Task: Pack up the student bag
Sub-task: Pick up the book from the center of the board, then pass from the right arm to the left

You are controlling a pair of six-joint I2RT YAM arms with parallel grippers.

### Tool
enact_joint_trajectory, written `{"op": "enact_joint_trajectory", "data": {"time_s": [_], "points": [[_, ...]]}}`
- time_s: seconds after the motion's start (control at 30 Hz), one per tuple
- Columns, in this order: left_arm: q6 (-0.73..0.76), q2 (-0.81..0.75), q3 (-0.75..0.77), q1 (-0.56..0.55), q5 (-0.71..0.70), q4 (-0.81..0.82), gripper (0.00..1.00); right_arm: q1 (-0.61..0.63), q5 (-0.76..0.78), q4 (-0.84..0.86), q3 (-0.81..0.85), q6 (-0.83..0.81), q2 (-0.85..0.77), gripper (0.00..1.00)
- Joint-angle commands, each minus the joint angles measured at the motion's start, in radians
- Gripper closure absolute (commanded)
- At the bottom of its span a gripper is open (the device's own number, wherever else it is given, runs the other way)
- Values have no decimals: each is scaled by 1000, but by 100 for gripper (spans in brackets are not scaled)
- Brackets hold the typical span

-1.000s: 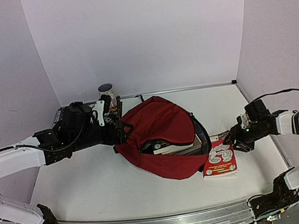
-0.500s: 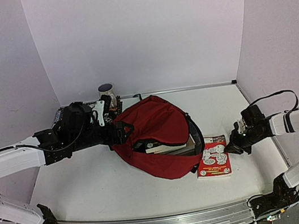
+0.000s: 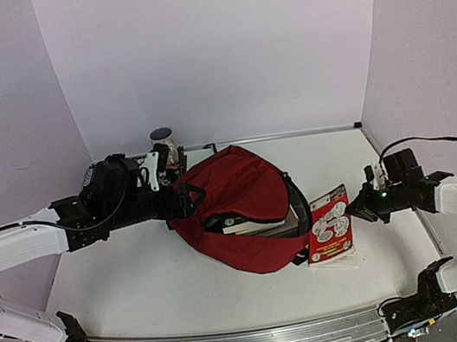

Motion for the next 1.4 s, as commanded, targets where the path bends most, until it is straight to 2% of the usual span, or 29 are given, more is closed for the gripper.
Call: {"op": "enact_joint_trajectory", "data": {"time_s": [0.0,0.37,0.53,0.67,1.03,1.23,1.37], "points": [[-32,-25,66,4,15,31,12,2,12,-4,85,35,-113,100],[-78,12,125,4,103,77,11,3,-106,33,213,53,-215,100],[-95,53,161,4,175,114,11,4,-222,174,235,115,-206,100],[-108,91,199,4,235,150,10,30,-249,269,236,160,-187,100],[-165,230,302,4,388,218,5,182,-274,546,295,249,-64,100],[-197,276,331,4,432,253,4,272,-268,615,365,245,44,100],[-217,296,342,4,474,276,6,322,-270,648,417,239,119,100]]}}
